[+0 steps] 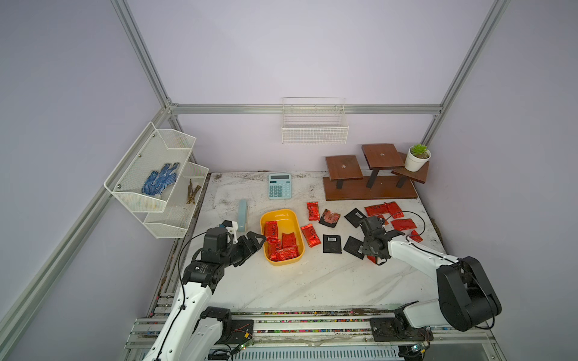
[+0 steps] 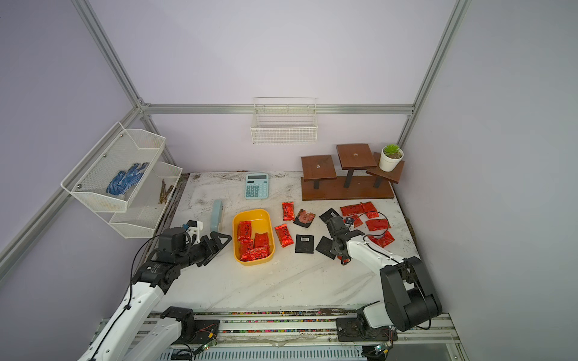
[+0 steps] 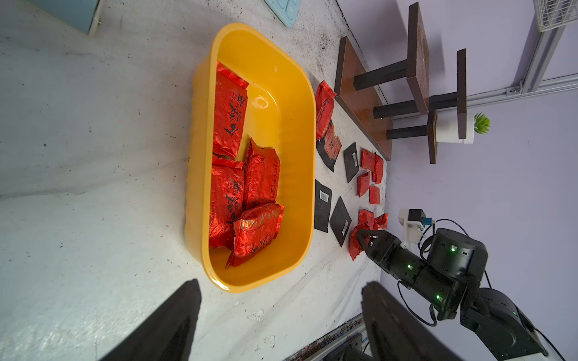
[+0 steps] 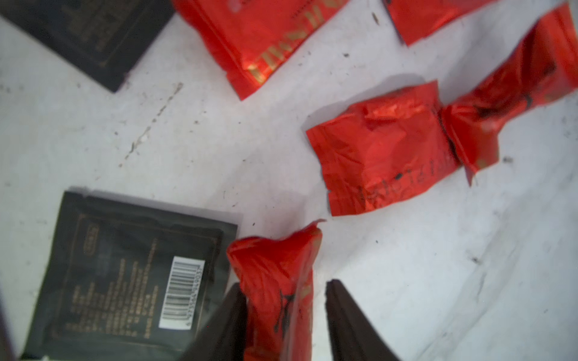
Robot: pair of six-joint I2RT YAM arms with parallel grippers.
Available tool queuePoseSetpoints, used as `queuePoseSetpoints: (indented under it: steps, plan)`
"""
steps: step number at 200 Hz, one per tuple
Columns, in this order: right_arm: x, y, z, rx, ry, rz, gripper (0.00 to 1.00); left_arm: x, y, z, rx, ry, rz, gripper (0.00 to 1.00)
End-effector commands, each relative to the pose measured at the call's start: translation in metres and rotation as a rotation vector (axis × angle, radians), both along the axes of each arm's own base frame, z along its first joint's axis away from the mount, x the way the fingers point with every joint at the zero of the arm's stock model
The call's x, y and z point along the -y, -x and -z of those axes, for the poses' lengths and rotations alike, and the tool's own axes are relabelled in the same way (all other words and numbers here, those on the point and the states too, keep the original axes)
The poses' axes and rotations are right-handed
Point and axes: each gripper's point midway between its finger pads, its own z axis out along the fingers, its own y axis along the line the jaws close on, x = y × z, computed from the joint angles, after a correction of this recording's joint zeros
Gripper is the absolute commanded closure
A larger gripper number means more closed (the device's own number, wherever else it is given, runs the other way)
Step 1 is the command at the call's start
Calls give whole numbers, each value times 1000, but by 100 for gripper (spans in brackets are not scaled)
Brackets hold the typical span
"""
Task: Take the tea bags out of the storage box
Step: Place the tea bag at the center of the board.
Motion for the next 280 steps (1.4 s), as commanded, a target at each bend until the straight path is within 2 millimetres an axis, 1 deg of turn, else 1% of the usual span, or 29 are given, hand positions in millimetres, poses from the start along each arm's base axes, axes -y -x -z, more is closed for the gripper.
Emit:
queuePoseSetpoints:
  steps: [1, 15, 28, 46, 72, 105, 129, 140, 152, 165, 192, 209, 229, 242, 264, 266, 270, 280]
  plan:
    - [-1, -7, -8, 13, -2, 10, 39, 5, 0, -7, 42, 22, 19, 16]
    - [-4, -7, -13, 27, -21, 5, 36, 5, 2, -6, 41, 23, 21, 16]
    - [-7, -9, -24, 64, -50, 1, 36, 4, 2, -4, 36, 21, 19, 16]
    - [-15, -14, -46, 138, -106, -21, 35, 4, 2, -4, 34, 15, 18, 16]
    - [-36, -21, -77, 216, -202, -108, 36, 4, -1, -5, 21, -14, 34, 17]
    - [-78, -28, -112, 300, -356, -244, 37, 8, -6, -1, -30, -99, 82, 19]
    - [-118, -29, -133, 325, -431, -357, 38, 13, -11, 6, -72, -187, 125, 21]
    - [-142, -28, -140, 318, -460, -435, 39, 17, -12, 8, -89, -235, 153, 22]
    - [-168, -25, -145, 298, -480, -517, 40, 20, -14, 12, -112, -286, 185, 23]
    - [-190, -22, -146, 269, -480, -574, 40, 21, -16, 14, -139, -352, 216, 23]
    - [-227, -13, -146, 231, -533, -683, 41, 19, -17, 24, -197, -470, 257, 24]
    - [-244, -8, -145, 211, -541, -726, 41, 18, -22, 26, -210, -499, 252, 24]
    - [-256, -5, -142, 201, -561, -737, 42, 19, -34, 24, -206, -530, 245, 24]
    - [-260, -2, -141, 202, -585, -735, 42, 20, -44, 22, -206, -562, 236, 24]
    - [-262, 3, -141, 210, -611, -730, 43, 23, -60, 22, -214, -634, 231, 24]
    - [-262, 3, -142, 211, -612, -730, 42, 24, -62, 20, -207, -639, 229, 24]
    - [-261, 4, -142, 212, -613, -729, 42, 26, -66, 28, -230, -661, 236, 24]
    - [-258, 6, -143, 219, -611, -727, 43, 30, -74, 30, -239, -697, 240, 24]
